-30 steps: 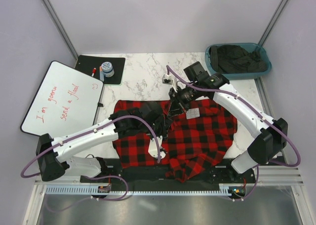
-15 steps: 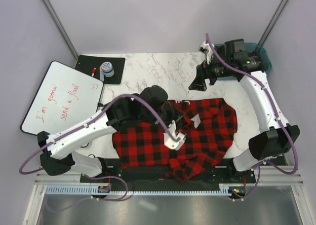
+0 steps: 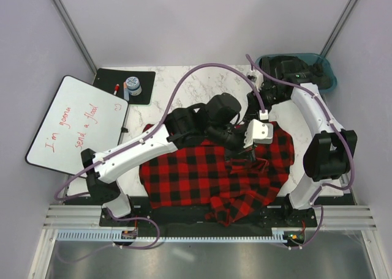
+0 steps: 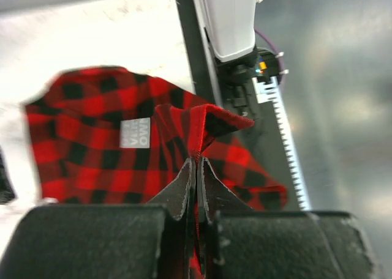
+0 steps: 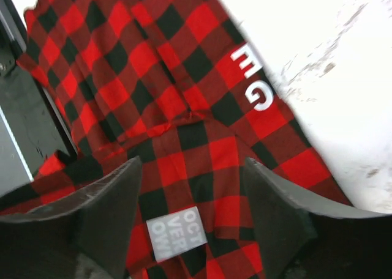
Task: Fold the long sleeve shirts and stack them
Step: Fold the shirt
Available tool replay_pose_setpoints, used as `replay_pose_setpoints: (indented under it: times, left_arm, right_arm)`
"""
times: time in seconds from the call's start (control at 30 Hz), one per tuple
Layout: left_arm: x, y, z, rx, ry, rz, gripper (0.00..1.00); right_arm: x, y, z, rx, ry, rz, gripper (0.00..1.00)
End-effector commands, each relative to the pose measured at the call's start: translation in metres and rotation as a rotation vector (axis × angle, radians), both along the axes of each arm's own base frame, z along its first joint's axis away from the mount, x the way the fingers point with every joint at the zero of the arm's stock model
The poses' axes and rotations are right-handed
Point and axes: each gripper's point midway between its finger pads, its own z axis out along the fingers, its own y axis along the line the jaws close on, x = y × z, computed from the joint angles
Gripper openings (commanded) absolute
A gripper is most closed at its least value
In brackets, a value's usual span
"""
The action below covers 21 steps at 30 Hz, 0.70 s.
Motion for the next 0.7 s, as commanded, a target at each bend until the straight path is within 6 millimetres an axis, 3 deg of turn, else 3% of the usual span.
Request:
replay_pose_setpoints:
  times: [0.0, 0.1, 0.2, 0.23, 0.27, 0.3, 0.33, 0.37, 0.43, 0.47, 0.53, 0.67]
  left_arm:
    - [-0.013, -0.009, 0.010, -0.003, 0.217, 0.082, 0.02]
    - [0.010, -0.005, 0.000, 0.009, 0.240, 0.180, 0.02]
    - [0.056, 0.013, -0.018, 0.024, 0.322, 0.314, 0.02]
    - [0.086, 0.027, -0.025, 0.021, 0.365, 0.404, 0.02]
    - [0.102, 0.035, -0.044, 0.032, 0.402, 0.457, 0.02]
    - [0.115, 0.047, -0.046, 0.015, 0.452, 0.521, 0.02]
    - [0.145, 0.068, -0.055, 0.001, 0.478, 0.610, 0.02]
    - [0.156, 0.082, -0.077, 0.021, 0.504, 0.664, 0.02]
    - [0.189, 0.110, -0.081, -0.044, 0.479, 0.760, 0.02]
    - [0.192, 0.123, -0.103, -0.019, 0.493, 0.794, 0.02]
    - [0.213, 0.147, -0.111, -0.049, 0.462, 0.854, 0.02]
    - [0.228, 0.187, -0.151, -0.011, 0.490, 0.951, 0.02]
  right_arm:
    - [-0.013, 0.002, -0.035, -0.001, 0.064, 0.086, 0.66]
    - [-0.018, 0.001, -0.059, -0.010, 0.131, 0.099, 0.61]
    - [-0.019, -0.004, -0.068, -0.031, 0.142, 0.093, 0.64]
    - [-0.017, -0.006, -0.069, -0.045, 0.141, 0.084, 0.66]
    - [-0.015, -0.008, -0.070, -0.054, 0.146, 0.070, 0.68]
    - [-0.011, -0.010, -0.071, -0.065, 0.140, 0.060, 0.70]
    - [-0.005, -0.016, -0.071, -0.093, 0.126, 0.043, 0.71]
    - [-0.001, -0.020, -0.072, -0.108, 0.120, 0.032, 0.75]
    - [0.006, -0.028, -0.073, -0.145, 0.106, 0.014, 0.77]
    - [0.008, -0.031, -0.074, -0.156, 0.101, 0.011, 0.79]
    - [0.009, -0.034, -0.079, -0.178, 0.110, 0.007, 0.79]
    - [0.008, -0.045, -0.101, -0.248, 0.156, -0.004, 0.73]
